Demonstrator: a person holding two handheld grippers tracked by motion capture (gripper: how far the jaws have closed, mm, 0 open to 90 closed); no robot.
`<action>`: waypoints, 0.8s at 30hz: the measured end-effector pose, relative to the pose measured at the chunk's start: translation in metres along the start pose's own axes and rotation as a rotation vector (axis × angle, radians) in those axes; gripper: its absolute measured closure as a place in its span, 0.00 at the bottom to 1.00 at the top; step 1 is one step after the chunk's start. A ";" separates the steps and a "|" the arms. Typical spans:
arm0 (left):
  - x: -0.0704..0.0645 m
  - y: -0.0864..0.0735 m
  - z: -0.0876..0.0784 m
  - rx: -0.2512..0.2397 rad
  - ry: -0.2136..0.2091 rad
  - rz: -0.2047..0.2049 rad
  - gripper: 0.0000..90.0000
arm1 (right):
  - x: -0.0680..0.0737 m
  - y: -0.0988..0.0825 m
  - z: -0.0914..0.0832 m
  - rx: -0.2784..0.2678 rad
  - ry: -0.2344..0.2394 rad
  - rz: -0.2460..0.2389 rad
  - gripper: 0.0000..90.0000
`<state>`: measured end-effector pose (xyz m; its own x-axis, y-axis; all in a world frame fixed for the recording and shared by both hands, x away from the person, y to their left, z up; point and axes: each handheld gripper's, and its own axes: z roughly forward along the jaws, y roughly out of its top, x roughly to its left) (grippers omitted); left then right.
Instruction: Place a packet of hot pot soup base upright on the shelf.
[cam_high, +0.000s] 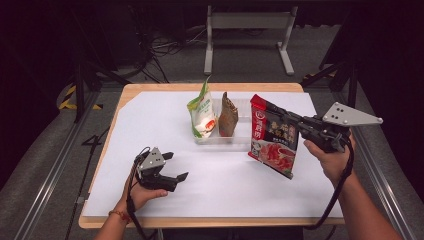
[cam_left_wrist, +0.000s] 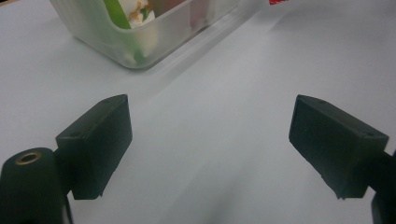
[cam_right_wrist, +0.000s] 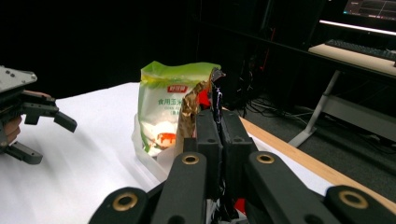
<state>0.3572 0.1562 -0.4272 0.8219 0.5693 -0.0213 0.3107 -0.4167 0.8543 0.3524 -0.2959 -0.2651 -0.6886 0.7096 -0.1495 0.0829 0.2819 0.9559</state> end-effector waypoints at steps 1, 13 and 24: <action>0.000 0.000 0.000 0.000 0.000 0.000 0.16 | 0.000 0.000 0.000 0.000 0.000 0.000 0.98; 0.000 0.000 0.001 0.005 -0.005 0.001 0.16 | -0.008 0.026 0.014 -0.022 -0.038 0.005 0.98; 0.000 -0.001 0.001 0.008 -0.012 0.001 0.16 | -0.022 0.043 0.048 0.003 -0.103 0.019 0.98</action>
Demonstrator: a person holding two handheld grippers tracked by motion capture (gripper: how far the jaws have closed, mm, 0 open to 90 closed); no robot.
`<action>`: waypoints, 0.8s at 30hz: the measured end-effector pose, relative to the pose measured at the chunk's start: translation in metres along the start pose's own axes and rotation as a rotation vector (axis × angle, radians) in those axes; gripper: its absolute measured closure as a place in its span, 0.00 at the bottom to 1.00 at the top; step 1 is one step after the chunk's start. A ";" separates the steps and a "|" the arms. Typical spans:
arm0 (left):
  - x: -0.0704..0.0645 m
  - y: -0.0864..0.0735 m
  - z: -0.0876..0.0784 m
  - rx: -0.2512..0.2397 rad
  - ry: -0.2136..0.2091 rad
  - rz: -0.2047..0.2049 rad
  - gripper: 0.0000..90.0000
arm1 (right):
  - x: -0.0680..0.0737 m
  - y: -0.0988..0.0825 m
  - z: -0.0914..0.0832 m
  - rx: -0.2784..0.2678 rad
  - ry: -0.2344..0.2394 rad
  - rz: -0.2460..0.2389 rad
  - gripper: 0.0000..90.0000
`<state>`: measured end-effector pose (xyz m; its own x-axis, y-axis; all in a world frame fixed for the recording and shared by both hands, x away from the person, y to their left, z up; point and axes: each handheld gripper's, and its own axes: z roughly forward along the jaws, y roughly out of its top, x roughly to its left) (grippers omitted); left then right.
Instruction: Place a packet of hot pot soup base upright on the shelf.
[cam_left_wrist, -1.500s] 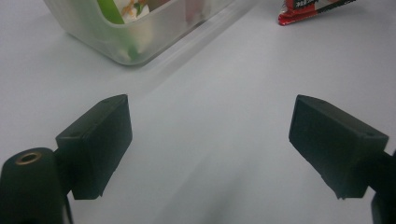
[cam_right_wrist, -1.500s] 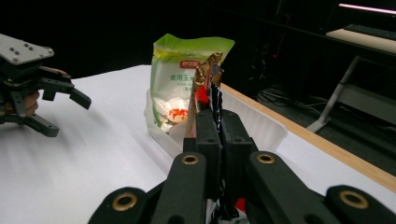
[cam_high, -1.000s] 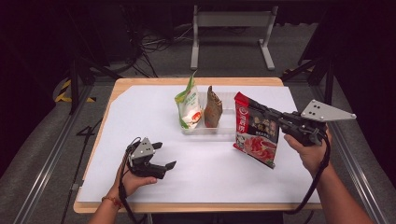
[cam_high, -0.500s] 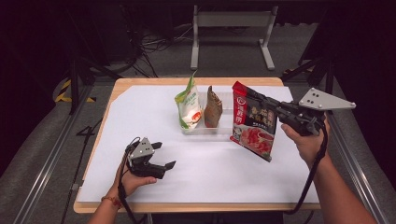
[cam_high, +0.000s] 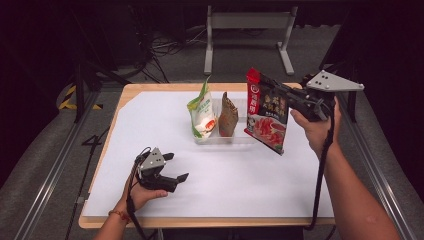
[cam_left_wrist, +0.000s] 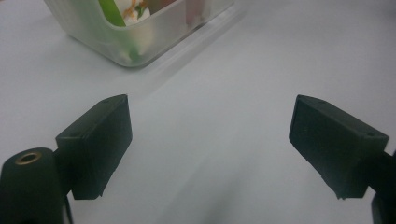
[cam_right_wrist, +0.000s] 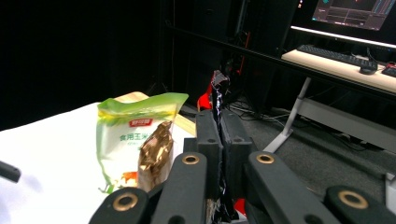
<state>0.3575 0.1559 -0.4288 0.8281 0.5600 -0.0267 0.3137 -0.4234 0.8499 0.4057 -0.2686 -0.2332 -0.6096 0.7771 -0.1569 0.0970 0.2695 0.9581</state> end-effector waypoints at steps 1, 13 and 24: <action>0.000 0.000 0.000 -0.001 0.000 0.000 0.16 | -0.001 0.001 0.004 -0.001 -0.004 -0.002 0.98; -0.001 -0.001 0.003 0.013 -0.009 0.001 0.16 | -0.003 0.015 0.043 0.026 -0.029 0.000 0.98; 0.000 -0.003 0.002 0.012 -0.012 0.002 0.16 | -0.005 0.018 0.077 0.045 -0.048 0.026 0.98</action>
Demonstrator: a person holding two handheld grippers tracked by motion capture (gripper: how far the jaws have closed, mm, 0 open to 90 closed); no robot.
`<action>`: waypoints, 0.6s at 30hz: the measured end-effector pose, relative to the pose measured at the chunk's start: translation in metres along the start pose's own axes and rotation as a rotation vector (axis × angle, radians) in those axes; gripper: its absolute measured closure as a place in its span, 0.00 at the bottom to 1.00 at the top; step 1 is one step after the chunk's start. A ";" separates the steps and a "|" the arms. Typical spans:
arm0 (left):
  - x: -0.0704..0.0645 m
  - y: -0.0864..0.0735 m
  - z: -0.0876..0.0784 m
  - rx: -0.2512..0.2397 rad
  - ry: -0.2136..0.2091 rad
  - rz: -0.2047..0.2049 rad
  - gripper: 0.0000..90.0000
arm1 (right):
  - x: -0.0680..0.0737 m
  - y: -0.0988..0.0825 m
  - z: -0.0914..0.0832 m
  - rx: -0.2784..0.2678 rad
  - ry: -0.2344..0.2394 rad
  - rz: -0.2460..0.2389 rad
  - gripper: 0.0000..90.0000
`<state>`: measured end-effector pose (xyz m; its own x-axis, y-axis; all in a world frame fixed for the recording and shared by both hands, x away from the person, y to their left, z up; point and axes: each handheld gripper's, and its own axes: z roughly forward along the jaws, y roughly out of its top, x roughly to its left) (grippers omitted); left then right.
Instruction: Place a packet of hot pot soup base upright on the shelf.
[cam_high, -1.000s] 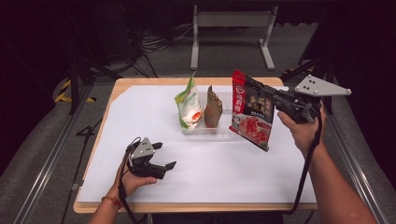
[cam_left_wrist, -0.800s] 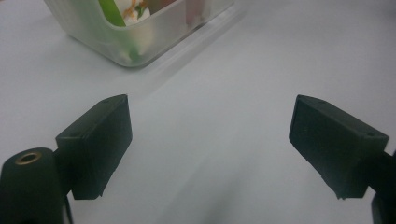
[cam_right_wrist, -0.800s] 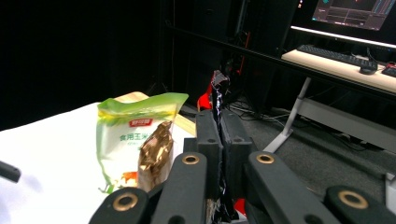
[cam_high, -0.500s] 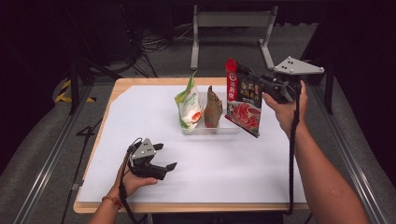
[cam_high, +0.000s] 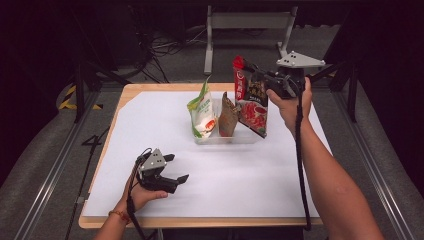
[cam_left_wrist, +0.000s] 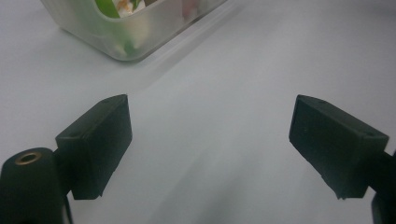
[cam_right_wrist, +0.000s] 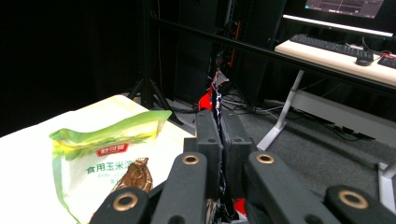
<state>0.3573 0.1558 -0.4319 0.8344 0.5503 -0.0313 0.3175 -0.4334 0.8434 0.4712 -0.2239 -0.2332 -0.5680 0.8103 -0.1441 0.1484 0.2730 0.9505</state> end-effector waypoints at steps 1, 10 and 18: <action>0.000 0.000 0.000 0.000 0.000 0.000 0.16 | 0.000 0.000 0.000 0.000 0.000 0.000 0.98; 0.001 0.000 -0.001 0.001 0.001 0.004 0.16 | -0.002 -0.007 0.023 0.013 -0.017 0.044 0.98; 0.001 -0.001 -0.002 -0.001 -0.003 0.002 0.16 | 0.001 -0.014 0.036 0.012 -0.023 0.050 0.98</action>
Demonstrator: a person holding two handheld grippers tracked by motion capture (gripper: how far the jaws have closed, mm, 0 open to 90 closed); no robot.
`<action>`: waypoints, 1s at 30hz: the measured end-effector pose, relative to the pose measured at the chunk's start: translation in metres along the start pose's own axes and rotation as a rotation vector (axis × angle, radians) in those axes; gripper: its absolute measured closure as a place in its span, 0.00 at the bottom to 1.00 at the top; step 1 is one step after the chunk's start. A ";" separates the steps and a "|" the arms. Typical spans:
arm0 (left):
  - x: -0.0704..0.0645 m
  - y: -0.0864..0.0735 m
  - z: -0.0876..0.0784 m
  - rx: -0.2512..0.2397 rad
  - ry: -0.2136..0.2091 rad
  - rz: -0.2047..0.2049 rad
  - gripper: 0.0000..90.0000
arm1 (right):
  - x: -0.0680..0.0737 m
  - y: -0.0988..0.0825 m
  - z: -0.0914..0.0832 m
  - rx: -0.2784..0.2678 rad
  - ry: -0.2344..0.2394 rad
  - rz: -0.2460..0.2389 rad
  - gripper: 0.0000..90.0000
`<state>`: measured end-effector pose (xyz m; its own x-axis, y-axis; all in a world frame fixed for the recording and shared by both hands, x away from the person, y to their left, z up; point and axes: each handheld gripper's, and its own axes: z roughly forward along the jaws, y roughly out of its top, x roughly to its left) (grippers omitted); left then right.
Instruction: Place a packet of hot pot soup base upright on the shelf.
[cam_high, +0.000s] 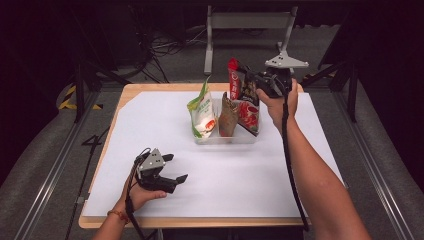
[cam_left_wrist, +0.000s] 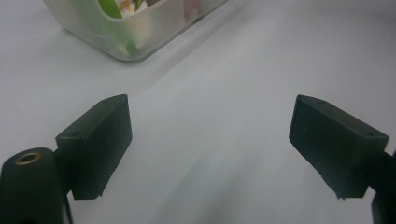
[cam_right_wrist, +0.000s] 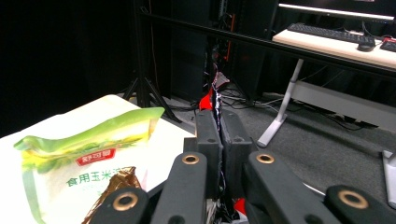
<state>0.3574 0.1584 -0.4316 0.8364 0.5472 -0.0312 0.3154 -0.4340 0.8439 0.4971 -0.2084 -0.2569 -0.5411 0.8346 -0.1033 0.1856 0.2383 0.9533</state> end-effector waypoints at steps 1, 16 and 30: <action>0.000 0.000 0.000 0.001 0.000 0.001 0.16 | 0.000 -0.002 0.002 0.000 0.006 0.004 0.98; 0.000 0.000 0.000 0.001 0.002 0.005 0.16 | -0.001 -0.022 0.006 -0.045 0.014 0.017 0.98; 0.000 0.000 0.001 0.006 0.000 0.004 0.16 | -0.006 -0.041 0.000 -0.070 0.063 0.013 0.97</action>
<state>0.3572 0.1579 -0.4320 0.8374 0.5459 -0.0278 0.3147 -0.4400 0.8410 0.4932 -0.2232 -0.2952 -0.5900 0.8039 -0.0748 0.1364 0.1905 0.9722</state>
